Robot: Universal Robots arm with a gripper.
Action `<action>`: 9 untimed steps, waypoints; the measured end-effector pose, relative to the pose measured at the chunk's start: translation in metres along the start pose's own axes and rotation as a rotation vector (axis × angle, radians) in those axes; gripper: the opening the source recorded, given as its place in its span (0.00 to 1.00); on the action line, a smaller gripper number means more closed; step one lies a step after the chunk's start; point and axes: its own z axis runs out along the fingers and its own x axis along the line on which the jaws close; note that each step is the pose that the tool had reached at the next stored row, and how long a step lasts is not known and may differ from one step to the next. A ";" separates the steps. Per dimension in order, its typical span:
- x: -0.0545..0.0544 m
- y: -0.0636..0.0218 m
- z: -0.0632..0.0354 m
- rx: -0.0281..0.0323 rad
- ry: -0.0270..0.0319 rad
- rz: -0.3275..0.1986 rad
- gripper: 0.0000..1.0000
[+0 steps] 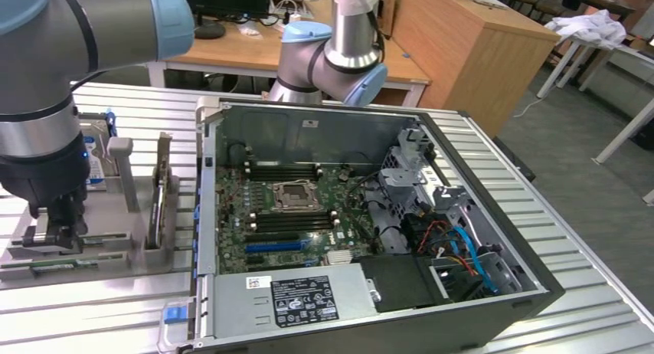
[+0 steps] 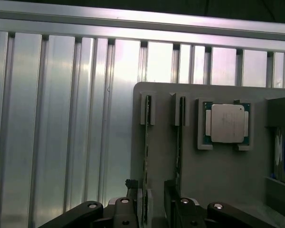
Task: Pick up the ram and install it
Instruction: 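Pick up the ram and move it above insertion slot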
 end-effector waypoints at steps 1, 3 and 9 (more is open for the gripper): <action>0.000 0.0000 0.0000 0.0000 0.0000 0.000 0.36; 0.000 -0.0001 0.0000 0.0000 0.0000 0.000 0.36; 0.000 -0.0002 0.0042 0.0001 0.0000 0.000 0.36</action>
